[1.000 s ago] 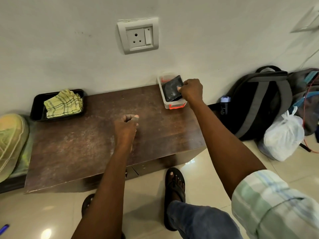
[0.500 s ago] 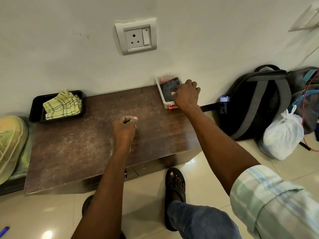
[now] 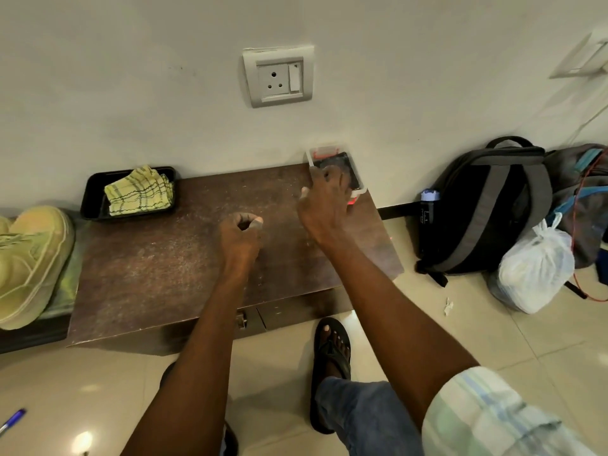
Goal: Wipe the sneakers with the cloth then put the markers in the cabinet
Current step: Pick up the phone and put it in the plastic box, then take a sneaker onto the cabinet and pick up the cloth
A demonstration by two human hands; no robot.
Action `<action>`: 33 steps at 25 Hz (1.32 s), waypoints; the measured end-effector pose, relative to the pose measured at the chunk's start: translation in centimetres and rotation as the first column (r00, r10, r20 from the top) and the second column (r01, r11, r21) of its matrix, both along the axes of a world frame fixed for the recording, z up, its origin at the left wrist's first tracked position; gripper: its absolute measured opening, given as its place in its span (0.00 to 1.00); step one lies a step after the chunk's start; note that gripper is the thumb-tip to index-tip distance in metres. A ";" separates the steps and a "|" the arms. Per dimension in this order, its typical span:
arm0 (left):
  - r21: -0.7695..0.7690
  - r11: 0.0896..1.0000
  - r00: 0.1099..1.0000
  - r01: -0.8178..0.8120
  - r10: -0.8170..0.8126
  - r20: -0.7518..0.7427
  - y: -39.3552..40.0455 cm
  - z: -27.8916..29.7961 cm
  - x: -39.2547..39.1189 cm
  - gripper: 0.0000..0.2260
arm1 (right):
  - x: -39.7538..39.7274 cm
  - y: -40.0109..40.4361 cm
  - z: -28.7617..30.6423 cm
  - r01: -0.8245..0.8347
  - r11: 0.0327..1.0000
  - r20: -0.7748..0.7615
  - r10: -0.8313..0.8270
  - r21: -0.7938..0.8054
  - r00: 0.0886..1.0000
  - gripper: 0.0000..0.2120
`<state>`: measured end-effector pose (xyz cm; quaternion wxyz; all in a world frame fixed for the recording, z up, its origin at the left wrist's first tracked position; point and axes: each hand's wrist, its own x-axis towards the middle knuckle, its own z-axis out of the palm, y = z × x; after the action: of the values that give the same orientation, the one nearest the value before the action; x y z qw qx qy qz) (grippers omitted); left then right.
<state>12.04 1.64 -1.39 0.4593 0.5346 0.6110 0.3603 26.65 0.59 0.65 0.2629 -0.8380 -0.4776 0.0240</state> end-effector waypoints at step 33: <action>0.032 0.731 0.729 -0.681 0.682 -0.062 1.3 1.0 -41.5 0.05 | -46.7 7.5 -4.0 -0.757 0.616 0.209 0.787 -0.216 0.581 0.17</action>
<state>-29.43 2.91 -0.44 0.2719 0.2872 0.7788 0.4868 -20.03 8.06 -3.40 0.1115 -0.5530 -0.8247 0.0403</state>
